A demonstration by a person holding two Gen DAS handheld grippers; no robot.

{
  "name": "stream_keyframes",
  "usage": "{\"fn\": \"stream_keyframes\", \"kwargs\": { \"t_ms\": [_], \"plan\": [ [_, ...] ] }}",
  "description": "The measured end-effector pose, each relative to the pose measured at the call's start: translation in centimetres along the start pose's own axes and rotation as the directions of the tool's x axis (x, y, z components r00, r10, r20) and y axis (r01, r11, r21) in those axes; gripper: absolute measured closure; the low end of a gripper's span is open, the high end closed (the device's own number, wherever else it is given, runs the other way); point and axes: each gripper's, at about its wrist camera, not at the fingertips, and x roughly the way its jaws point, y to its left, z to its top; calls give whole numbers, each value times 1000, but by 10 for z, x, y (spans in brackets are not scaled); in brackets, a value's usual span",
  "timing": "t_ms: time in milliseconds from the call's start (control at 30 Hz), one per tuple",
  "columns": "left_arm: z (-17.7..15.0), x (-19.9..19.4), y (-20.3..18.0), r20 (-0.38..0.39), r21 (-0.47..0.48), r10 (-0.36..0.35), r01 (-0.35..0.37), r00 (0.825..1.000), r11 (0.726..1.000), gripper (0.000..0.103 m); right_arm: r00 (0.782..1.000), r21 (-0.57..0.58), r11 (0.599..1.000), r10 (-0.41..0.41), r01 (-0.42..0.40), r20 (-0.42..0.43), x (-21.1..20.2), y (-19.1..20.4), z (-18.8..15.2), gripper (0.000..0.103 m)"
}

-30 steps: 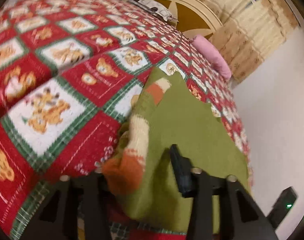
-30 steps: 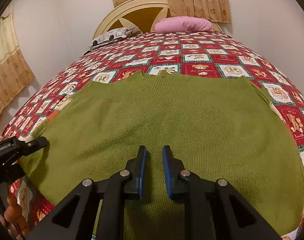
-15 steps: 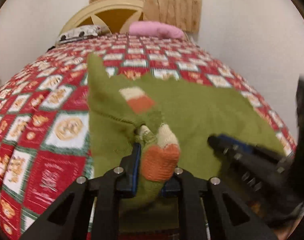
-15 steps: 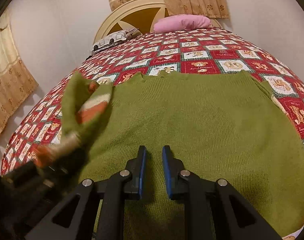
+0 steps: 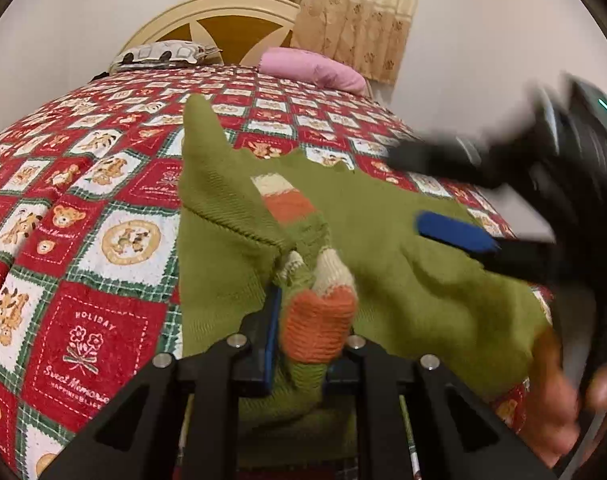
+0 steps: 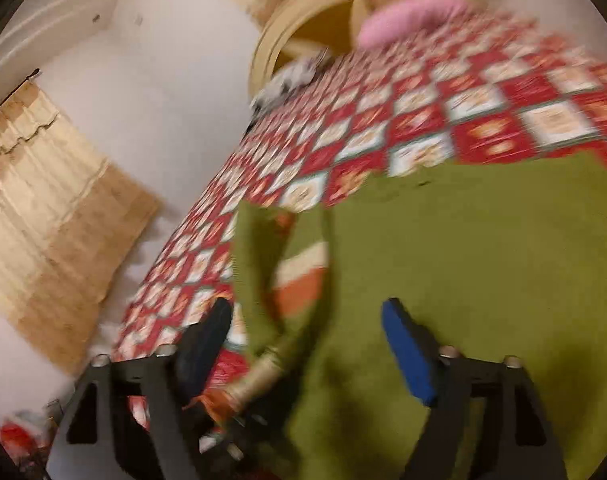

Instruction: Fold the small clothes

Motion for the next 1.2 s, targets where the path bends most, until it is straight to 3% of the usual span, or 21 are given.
{"fn": "stream_keyframes", "kwargs": {
  "t_ms": [200, 367, 467, 533, 567, 600, 633, 867, 1033, 1200],
  "plan": [
    [-1, -1, 2, 1, -17, -30, 30, 1000, 999, 87, 967, 6, 997, 73, -74, -244, 81, 10, 32, 23],
    [-1, -2, 3, 1, -25, -45, 45, 999, 999, 87, 945, -101, 989, 75, -112, -319, 126, 46, 47, 23],
    [-1, -2, 3, 1, -27, -51, 51, 999, 998, 87, 949, -231, 971, -10, -67, -315, 140, 66, 50, 23],
    [-1, -3, 4, 0, -27, -53, 53, 999, 998, 87, 953, -321, 947, -75, -24, -292, 147, 75, 49, 48],
    [-1, -3, 4, 0, -28, -54, 54, 999, 998, 87, 951, -363, 932, -115, 3, -286, 151, 78, 46, 82],
    [-1, -3, 5, 0, -29, -55, 55, 998, 998, 87, 945, -377, 926, -138, 18, -296, 155, 76, 45, 90],
    [-1, -3, 5, -2, -31, -57, 56, 998, 998, 87, 945, -368, 930, -143, 26, -296, 155, 72, 44, 90],
    [2, -11, 5, 13, -29, -76, 76, 997, 997, 87, 977, -371, 928, -118, 45, -177, 106, 72, 50, 93],
    [5, -29, -26, 65, 95, -63, 57, 996, 994, 87, 988, -345, 937, -96, 49, -121, 55, 56, 69, 93],
    [11, -40, -69, 85, 196, -110, 92, 990, 976, 87, 991, -295, 952, -112, 85, -75, 5, 20, 83, 94]
  ]
}}
